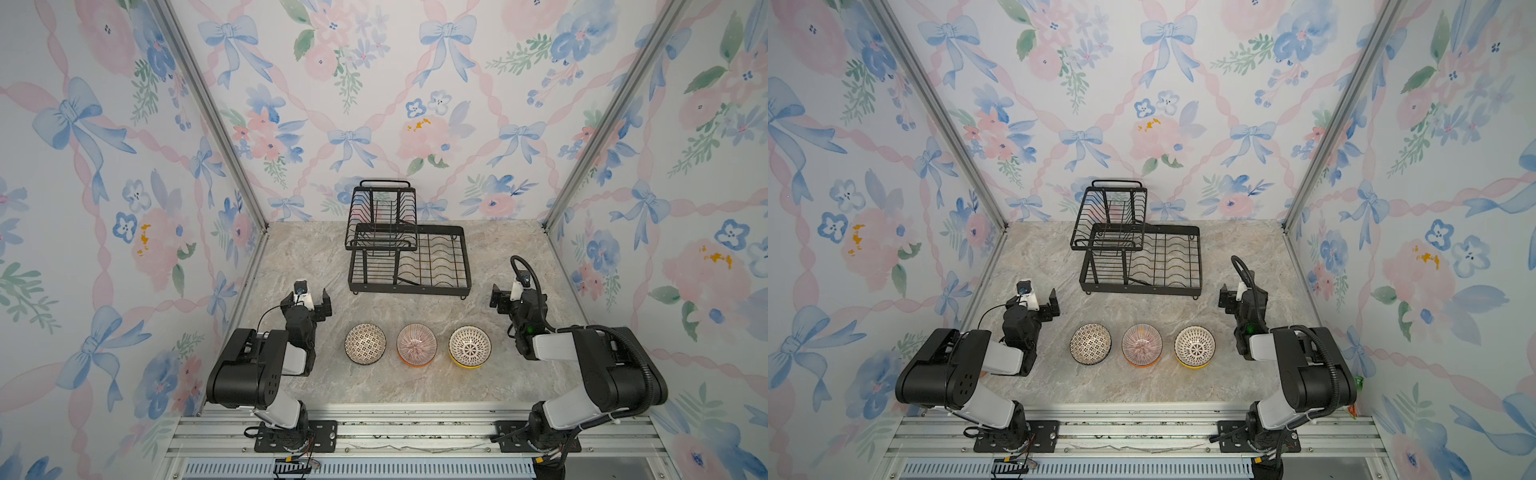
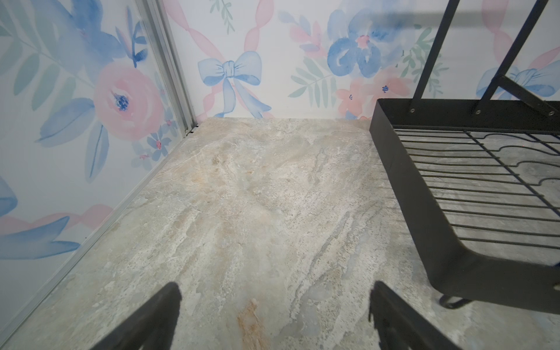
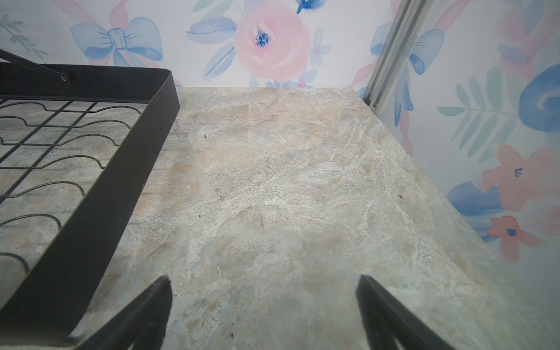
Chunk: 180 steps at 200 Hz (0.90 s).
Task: Load the bowls into the dish rack
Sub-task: 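Raise both arms from rest toward the bowls, then lower the left gripper onto the blue patterned bowl rim while the right waits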
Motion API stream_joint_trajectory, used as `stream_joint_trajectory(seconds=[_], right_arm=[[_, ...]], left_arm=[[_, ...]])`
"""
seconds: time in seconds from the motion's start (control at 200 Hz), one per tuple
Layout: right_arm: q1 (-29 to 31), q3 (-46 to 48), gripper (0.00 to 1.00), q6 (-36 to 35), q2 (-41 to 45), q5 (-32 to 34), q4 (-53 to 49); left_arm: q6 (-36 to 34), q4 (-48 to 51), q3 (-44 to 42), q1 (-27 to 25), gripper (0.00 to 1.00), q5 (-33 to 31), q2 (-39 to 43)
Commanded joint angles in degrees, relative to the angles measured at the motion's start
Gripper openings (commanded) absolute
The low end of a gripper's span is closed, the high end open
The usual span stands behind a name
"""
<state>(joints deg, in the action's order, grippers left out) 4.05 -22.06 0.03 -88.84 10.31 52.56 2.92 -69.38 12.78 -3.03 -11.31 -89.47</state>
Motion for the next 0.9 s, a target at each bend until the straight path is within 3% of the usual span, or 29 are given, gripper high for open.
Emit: stream_joint_trajectory(seconds=[0.0,0.12,0.23,0.385,0.545,0.655,0.725,0.895], right_arm=[[-0.36,-0.35,0.97,0.34,0.07,-0.37,-0.34],[-0.37,-0.27,0.97,0.41,0.07,-0.38,-0.23],[0.86,-0.64,0.97,0.43,1.92,4.15,-2.22],[4.09,-3.94,0.97,-2.14,9.83,8.18,-14.32],[7.03,-8.5,0.97,-0.66,18.51,11.75,-27.32],[7.68,-13.02,0.97,2.73,23.62,7.46,-38.73],[8.36,-16.8,0.97,4.35,25.55,4.16,-46.1],[11.02,-27.75,0.97,7.47,24.42,-0.44,-64.39]], left_arm=[[-1.12,-0.94,0.72,-0.14,0.98,0.11,-0.49],[-1.2,-0.97,0.58,-0.34,0.98,-0.31,-0.26],[-0.07,3.15,1.91,-0.92,0.98,-6.58,2.66],[2.82,26.02,8.43,-1.53,0.98,-9.85,12.57],[10.6,46.36,13.89,-2.19,0.98,-7.81,20.55],[15.78,59.77,17.5,-3.21,0.98,-2.59,23.41],[17.43,67.53,20.25,-6.0,0.98,-2.82,23.35],[21.42,79.64,25.27,-10.92,0.98,0.68,23.42]])
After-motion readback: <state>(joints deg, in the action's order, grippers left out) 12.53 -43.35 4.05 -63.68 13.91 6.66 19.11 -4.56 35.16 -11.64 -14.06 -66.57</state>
